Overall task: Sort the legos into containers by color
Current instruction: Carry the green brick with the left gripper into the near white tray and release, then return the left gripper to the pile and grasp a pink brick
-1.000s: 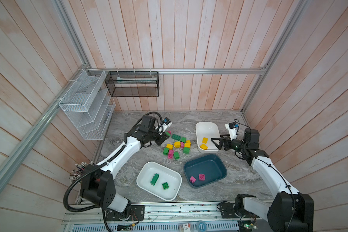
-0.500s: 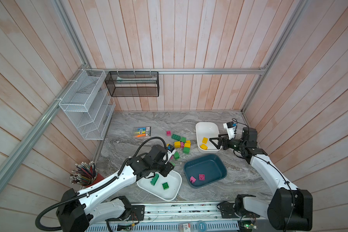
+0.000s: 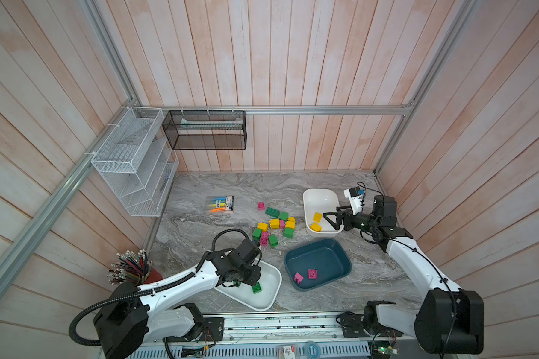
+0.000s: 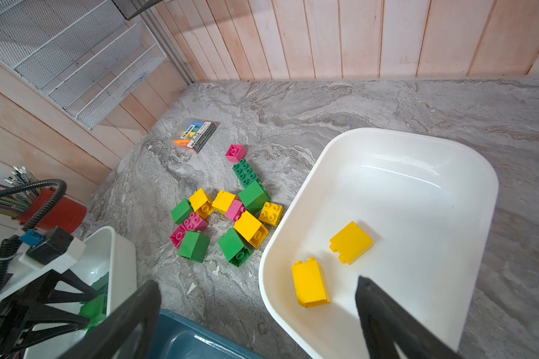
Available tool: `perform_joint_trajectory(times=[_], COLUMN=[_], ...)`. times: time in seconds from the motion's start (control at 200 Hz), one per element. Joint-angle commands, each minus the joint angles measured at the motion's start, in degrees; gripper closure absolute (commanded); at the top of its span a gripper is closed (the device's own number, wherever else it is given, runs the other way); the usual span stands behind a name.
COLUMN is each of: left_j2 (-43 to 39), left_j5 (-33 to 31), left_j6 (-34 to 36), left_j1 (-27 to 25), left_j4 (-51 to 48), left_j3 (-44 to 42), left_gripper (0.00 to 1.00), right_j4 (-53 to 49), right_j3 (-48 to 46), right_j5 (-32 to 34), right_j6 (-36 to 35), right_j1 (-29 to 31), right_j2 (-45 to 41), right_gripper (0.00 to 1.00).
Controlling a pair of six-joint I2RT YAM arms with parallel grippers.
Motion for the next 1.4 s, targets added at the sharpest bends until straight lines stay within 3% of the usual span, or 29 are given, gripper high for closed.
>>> perform_joint_trajectory(times=[0.0,0.12,0.25,0.38,0.475,0.665,0.895,1.005,1.395], left_j2=[-1.4,-3.8,-2.4,5.6,14.5,32.2,47.0,51.8,61.0], left_j5=[-0.1,-0.8,-1.5,-1.4,-2.9,-5.8,-10.3,-13.0,-10.8], left_j6=[1.7,5.1,10.7,12.5,12.7,12.7,11.2,11.0,8.6], left_j1=[-0.1,1.1,8.4,16.5,19.2,20.6,22.1,22.5,23.1], left_j4=[0.5,0.8,2.4,8.3,11.3,12.7,15.5,14.8,13.9], left_j3=[4.0,7.7,12.6,18.3,24.7,39.7,52.0,55.9,60.5], left_gripper=[0.39,0.31,0.30,0.29,0.29,0.29,0.30,0.30,0.34], right_j4=[-0.6,-0.4,0.1,0.6,0.6,0.3,0.9,0.5,-0.1], right_j3=[1.2,1.3,1.4,1.2,1.0,1.0,0.2,0.3,0.7], right_j5=[-0.8,-0.5,-0.2,-0.1,0.4,1.0,1.0,1.6,1.8], right_j6=[-0.7,-0.7,-0.8,-0.4,-0.4,-0.3,0.3,-0.1,-0.7], right_j1=[0.3,0.3,0.3,0.3,0.4,0.2,0.3,0.3,0.3], right_j2=[-1.0,-1.0,-1.2,-1.2,-1.6,-2.4,-2.8,-3.1,-1.8], right_gripper=[0.02,0.02,0.02,0.02,0.02,0.02,0.02,0.02,0.02])
